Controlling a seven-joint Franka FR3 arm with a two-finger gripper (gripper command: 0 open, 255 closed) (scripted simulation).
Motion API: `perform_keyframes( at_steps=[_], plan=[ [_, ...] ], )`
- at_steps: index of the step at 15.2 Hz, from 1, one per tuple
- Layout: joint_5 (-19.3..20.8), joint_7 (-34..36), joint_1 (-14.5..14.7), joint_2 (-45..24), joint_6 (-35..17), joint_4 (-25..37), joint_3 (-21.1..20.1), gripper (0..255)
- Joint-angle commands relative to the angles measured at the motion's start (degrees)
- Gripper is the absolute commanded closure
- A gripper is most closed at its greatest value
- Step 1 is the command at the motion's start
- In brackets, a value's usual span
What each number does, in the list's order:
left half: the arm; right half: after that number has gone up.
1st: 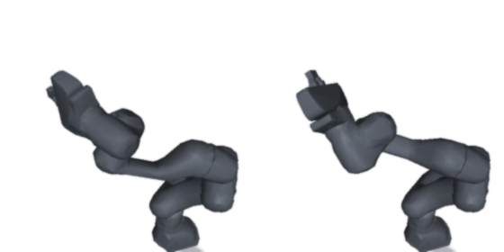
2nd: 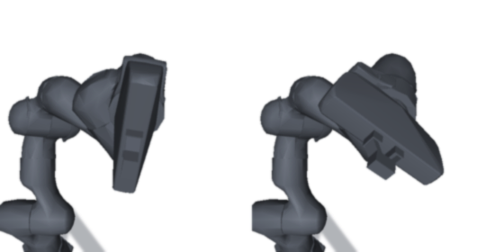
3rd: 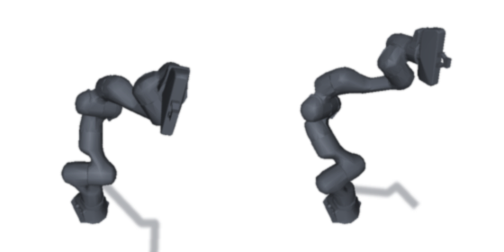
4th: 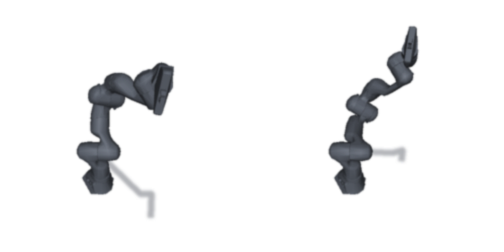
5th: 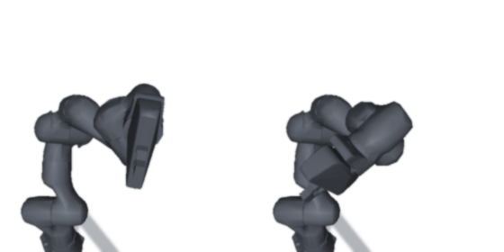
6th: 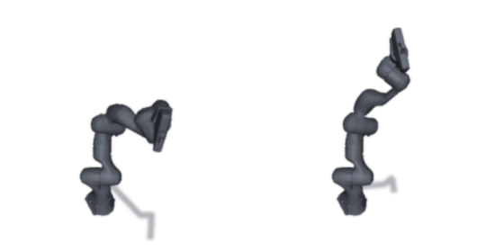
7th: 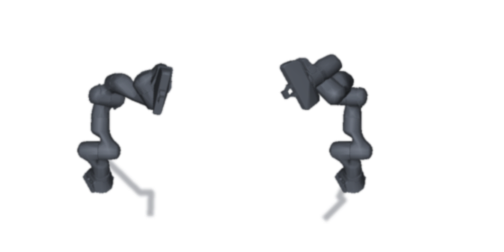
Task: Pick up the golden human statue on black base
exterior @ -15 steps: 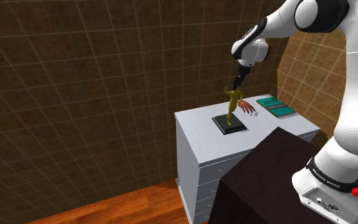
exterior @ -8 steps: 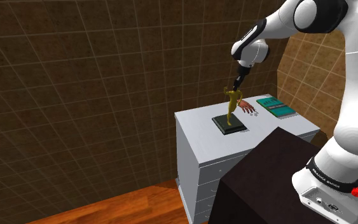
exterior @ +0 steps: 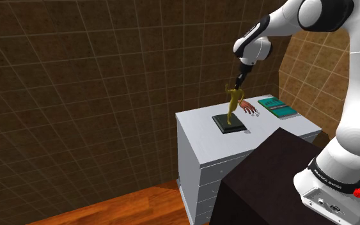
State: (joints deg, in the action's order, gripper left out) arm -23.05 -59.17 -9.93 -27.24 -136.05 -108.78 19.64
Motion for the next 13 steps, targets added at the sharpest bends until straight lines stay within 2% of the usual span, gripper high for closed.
perform_keyframes(
  at_steps=[1, 13],
  plan=[
    [0.7, 0.6, 0.3, 1.1, 1.0, 0.1, 0.4, 255],
    [3.8, 3.2, 1.4, 5.8, 6.7, 1.6, 2.0, 255]
  ],
)
